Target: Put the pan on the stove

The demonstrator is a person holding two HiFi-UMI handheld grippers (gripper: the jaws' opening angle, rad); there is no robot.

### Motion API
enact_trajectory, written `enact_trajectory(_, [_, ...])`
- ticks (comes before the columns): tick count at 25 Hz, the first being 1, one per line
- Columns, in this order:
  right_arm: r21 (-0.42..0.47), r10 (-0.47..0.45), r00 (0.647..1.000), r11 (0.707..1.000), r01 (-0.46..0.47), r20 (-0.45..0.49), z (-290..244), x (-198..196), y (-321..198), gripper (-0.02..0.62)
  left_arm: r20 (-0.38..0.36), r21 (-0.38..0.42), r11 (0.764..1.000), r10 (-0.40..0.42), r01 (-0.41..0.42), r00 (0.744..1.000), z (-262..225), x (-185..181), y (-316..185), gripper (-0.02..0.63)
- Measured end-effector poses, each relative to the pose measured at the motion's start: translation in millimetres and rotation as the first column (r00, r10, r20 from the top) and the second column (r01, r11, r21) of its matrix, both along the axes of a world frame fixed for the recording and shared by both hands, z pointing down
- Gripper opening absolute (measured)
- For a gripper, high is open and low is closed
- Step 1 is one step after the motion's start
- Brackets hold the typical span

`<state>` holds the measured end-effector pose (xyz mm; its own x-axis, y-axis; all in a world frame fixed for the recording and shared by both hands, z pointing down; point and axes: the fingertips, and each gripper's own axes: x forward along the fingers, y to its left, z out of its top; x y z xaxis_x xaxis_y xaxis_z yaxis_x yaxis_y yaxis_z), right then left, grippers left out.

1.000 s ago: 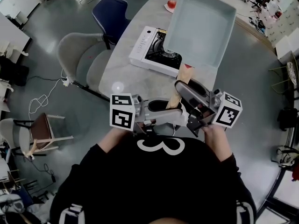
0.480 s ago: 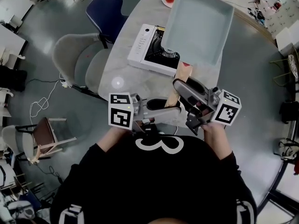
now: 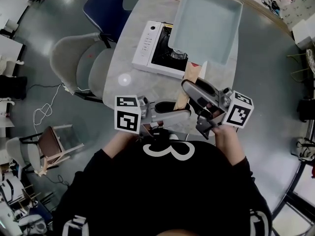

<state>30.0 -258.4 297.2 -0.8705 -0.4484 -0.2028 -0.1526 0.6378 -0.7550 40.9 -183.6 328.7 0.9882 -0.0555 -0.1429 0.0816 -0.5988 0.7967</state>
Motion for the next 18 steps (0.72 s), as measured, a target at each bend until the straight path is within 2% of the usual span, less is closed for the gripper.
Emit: enact_trajectory(18, [-0.112, -0.007, 1.000, 0.994, 0.008, 0.015, 39.8, -6.8, -28.7, 0.161, 0.015, -0.099, 0.995, -0.019, 0.020, 1.000, 29.9, -6.1, -26.2, 0.114])
